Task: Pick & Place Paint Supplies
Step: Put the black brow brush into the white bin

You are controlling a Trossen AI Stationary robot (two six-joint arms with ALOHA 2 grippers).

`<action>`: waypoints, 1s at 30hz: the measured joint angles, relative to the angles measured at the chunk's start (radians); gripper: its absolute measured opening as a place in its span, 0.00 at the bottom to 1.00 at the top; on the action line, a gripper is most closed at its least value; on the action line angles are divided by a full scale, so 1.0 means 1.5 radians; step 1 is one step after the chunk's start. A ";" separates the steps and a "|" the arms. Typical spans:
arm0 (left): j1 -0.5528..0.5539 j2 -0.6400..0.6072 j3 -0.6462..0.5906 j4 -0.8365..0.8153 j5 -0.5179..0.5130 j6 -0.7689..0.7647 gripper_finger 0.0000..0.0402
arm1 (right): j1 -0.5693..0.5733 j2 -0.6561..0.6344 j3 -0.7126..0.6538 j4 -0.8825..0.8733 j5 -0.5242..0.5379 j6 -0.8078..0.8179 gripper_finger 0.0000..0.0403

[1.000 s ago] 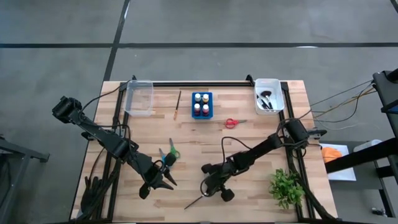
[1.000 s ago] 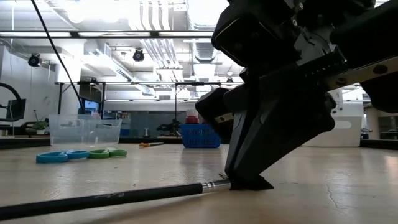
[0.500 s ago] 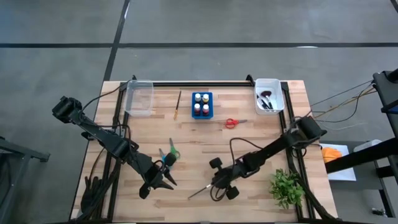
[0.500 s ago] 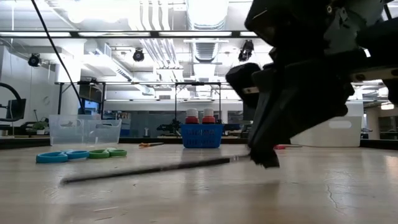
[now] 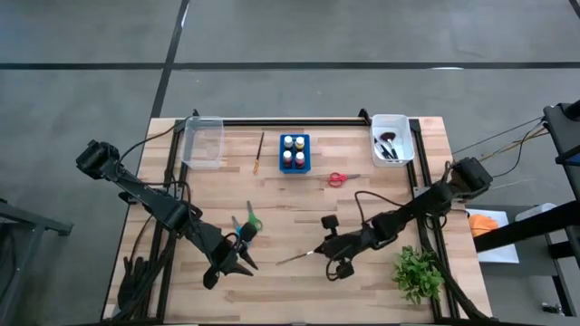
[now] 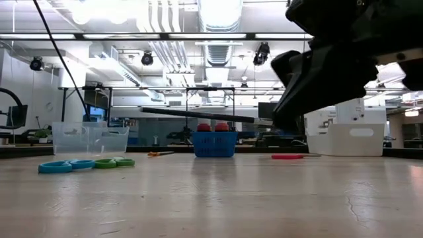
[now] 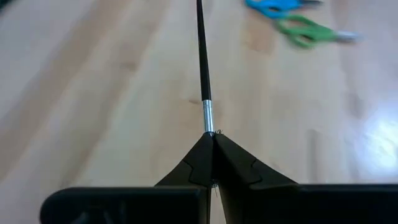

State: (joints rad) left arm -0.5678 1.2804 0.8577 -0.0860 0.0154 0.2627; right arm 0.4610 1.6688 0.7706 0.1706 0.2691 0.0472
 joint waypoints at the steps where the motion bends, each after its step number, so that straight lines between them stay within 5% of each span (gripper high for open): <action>1: 0.000 0.000 0.000 0.000 0.000 0.000 0.24 | 0.000 -0.007 -0.006 0.000 0.013 0.007 0.03; 9: 0.000 0.000 0.000 0.000 0.000 0.000 0.24 | 0.000 -0.072 -0.054 -0.010 0.088 0.042 0.03; 24: 0.000 0.000 -0.001 0.001 0.000 0.002 0.24 | -0.002 -0.302 -0.194 -0.048 0.360 0.155 0.03; 30: 0.000 0.000 -0.001 0.005 0.000 0.002 0.24 | -0.014 -0.384 -0.211 -0.151 0.469 0.239 0.02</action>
State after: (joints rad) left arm -0.5674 1.2804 0.8562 -0.0785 0.0154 0.2653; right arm 0.4394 1.0933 0.4541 -0.0556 0.9725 0.4059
